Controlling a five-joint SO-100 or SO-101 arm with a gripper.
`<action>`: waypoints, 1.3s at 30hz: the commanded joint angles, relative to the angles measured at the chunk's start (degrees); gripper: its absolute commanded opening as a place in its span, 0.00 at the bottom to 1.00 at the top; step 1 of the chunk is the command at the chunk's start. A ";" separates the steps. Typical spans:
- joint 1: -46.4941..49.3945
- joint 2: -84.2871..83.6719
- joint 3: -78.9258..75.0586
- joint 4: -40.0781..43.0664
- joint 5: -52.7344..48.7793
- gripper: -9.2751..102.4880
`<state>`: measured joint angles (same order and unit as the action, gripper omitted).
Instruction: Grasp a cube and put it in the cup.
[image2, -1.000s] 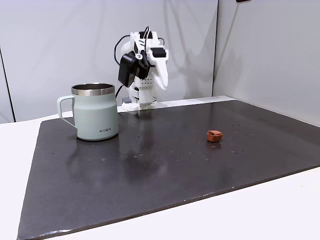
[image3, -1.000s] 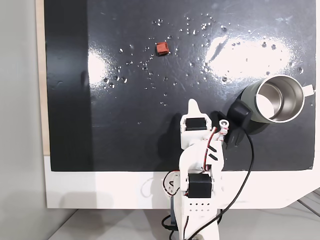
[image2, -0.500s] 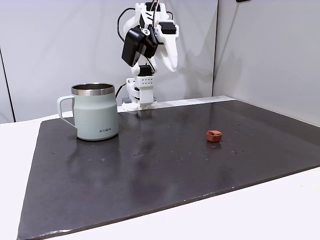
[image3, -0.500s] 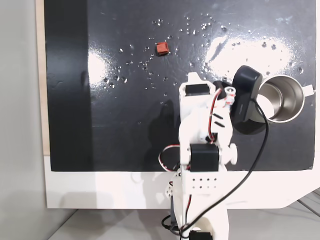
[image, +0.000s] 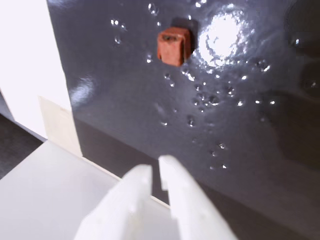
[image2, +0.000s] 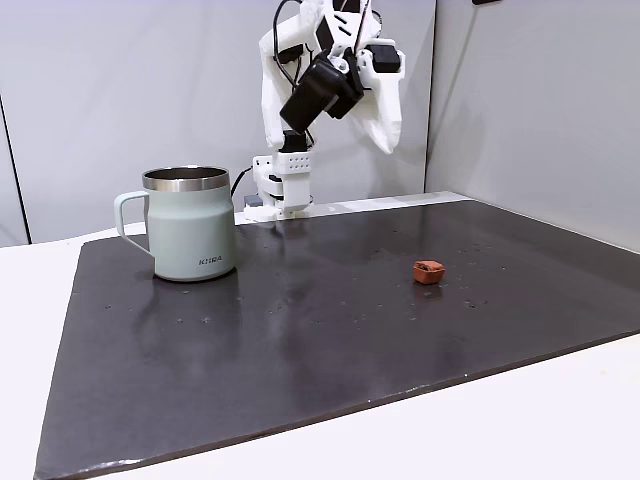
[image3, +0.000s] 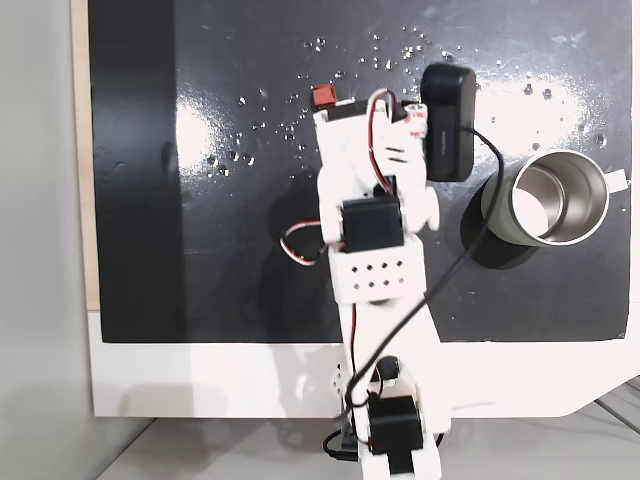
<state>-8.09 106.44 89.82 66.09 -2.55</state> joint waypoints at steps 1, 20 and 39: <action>-0.62 -4.39 -9.14 2.99 0.35 0.08; -1.14 -28.48 -39.55 20.13 2.64 0.08; -0.79 -35.42 -46.32 24.35 5.63 0.33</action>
<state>-9.23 70.93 47.72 89.74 2.72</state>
